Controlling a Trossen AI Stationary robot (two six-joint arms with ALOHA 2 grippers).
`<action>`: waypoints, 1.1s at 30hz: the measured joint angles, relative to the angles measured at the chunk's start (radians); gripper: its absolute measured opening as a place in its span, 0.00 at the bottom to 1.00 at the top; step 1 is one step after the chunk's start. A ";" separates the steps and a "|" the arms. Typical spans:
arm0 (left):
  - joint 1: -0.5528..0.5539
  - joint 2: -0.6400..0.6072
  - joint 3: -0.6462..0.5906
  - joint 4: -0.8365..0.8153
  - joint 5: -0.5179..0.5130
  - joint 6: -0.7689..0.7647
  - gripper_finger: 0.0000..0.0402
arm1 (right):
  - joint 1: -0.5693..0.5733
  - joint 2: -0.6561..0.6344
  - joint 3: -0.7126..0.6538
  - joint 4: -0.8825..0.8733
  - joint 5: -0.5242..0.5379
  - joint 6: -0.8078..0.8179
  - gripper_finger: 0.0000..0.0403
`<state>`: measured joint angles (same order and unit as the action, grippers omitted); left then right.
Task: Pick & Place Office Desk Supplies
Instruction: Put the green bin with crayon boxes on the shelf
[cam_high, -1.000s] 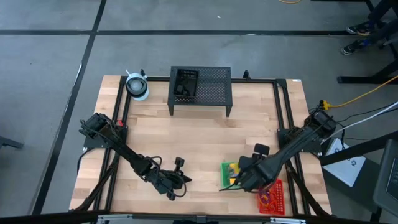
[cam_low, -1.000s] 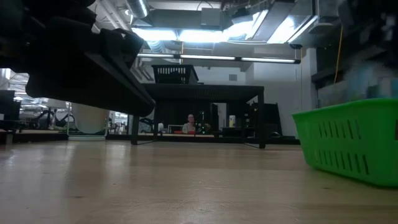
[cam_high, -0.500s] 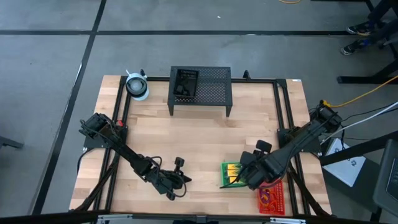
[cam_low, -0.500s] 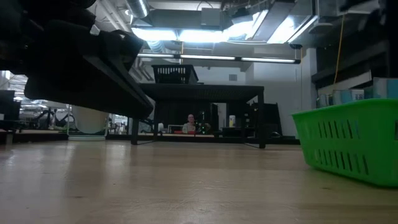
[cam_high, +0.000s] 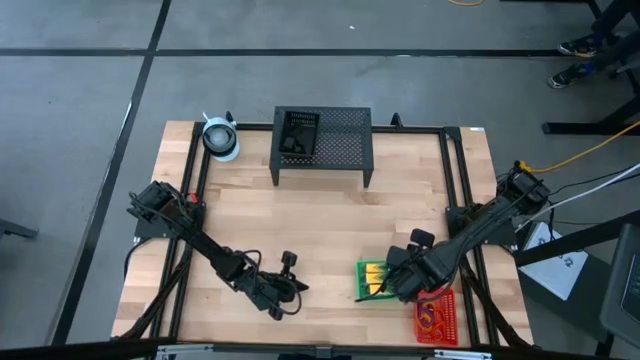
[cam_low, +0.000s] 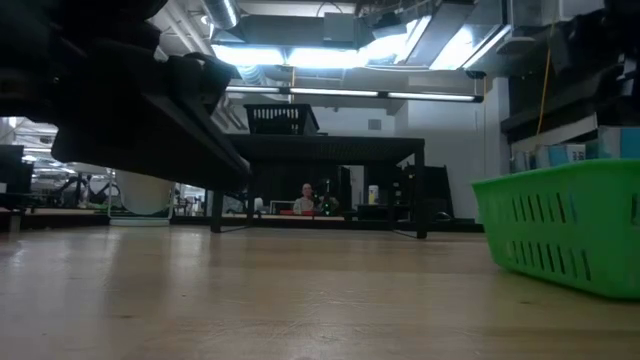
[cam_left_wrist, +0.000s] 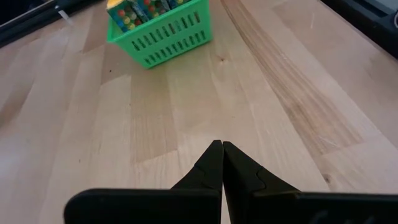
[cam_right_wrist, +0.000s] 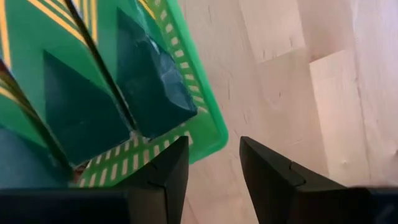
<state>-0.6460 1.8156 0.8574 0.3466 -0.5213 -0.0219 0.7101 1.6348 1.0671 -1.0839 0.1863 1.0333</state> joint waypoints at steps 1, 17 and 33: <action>0.000 0.000 0.000 0.000 0.000 -0.001 0.00 | 0.000 0.000 -0.004 0.003 0.000 -0.003 0.36; 0.001 0.000 0.000 0.000 0.021 -0.001 0.00 | -0.084 0.000 -0.006 0.060 -0.006 -0.135 0.36; 0.001 0.000 0.000 -0.008 0.027 -0.002 0.00 | -0.090 0.000 -0.125 0.189 -0.067 -0.136 0.32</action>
<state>-0.6450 1.8156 0.8570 0.3386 -0.4945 -0.0235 0.6201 1.6348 0.9424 -0.8949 0.1196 0.8974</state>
